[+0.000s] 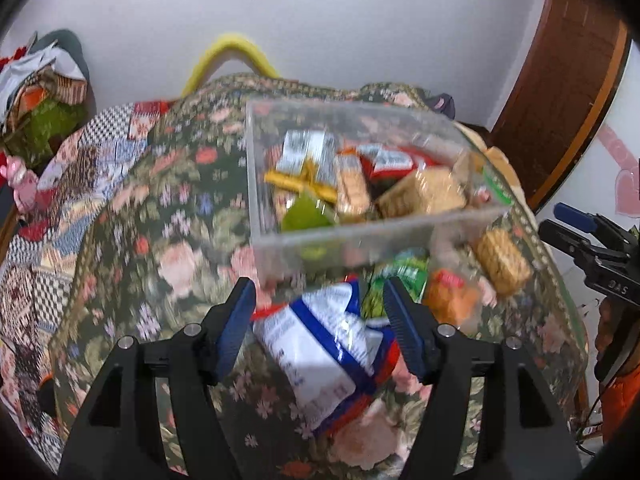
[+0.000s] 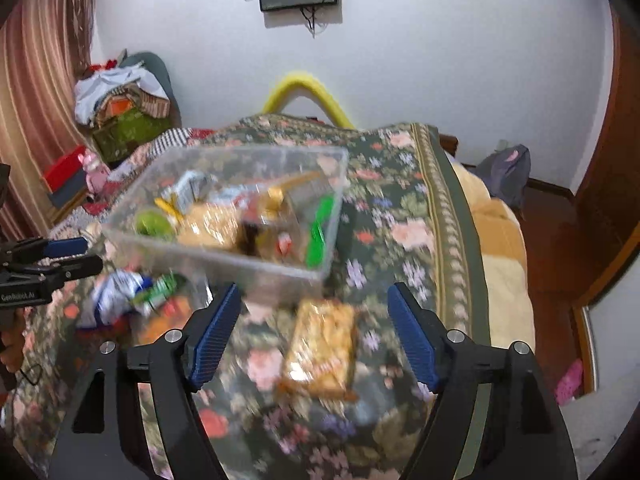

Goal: Organize snacks
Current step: 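Grasp a bread cracker pack with the right tool while the left tool grasps the white-blue chips bag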

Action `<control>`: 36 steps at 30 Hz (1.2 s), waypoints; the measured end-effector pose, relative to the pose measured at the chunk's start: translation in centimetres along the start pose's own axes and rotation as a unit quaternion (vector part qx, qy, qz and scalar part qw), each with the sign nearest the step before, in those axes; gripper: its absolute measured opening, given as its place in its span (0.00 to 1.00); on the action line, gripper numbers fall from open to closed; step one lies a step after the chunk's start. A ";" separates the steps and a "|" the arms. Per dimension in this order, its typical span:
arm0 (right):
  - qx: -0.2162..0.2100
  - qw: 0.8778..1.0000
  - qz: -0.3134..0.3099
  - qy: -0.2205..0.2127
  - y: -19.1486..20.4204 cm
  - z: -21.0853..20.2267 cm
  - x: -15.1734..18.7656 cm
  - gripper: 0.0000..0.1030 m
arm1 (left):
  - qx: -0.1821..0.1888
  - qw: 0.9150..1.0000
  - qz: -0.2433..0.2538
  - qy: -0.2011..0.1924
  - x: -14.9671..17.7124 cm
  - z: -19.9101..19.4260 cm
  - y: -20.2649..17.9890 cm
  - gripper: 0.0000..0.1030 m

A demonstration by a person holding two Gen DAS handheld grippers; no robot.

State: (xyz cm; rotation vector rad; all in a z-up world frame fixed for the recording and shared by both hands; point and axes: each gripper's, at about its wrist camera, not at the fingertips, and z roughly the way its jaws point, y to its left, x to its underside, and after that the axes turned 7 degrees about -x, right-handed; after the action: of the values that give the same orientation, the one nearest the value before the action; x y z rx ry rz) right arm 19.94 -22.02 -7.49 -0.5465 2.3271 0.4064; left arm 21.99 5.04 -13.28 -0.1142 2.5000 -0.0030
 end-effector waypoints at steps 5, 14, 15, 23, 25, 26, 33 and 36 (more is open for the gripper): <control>0.005 1.000 0.013 0.024 -1.1 1.0 2.1 0.83 | -0.003 0.999 -0.011 0.030 1.8 2.3 0.4 0.64; 0.003 0.997 0.040 0.058 -2.0 4.3 4.1 0.82 | 0.002 0.999 -0.018 0.034 4.0 3.5 1.6 0.71; 0.003 0.997 0.039 0.060 -2.0 4.5 4.3 0.82 | 0.005 0.999 -0.020 0.035 3.9 3.6 1.7 0.71; -0.014 0.997 0.036 0.073 -1.3 6.0 3.7 0.53 | 0.014 0.998 -0.046 0.036 2.9 5.5 2.1 0.72; -0.015 0.997 0.036 0.073 -1.3 6.2 3.7 0.46 | 0.020 0.998 -0.055 0.034 2.9 5.8 2.4 0.73; -0.015 0.997 0.038 0.071 -1.2 6.1 3.8 0.44 | 0.022 0.998 -0.056 0.033 2.9 5.8 2.4 0.73; -0.034 0.996 0.052 0.060 -1.1 4.7 4.0 0.41 | 0.013 0.999 -0.042 0.018 3.3 4.6 2.5 0.51; -0.031 0.997 0.040 0.051 -0.3 3.8 4.1 0.41 | 0.000 0.999 -0.029 0.014 3.6 3.7 2.1 0.47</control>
State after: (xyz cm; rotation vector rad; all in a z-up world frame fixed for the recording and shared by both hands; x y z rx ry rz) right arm 19.50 -21.73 -13.01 -0.5162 2.4469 0.5012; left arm 21.13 6.95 -18.41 -0.1885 2.5239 -0.0298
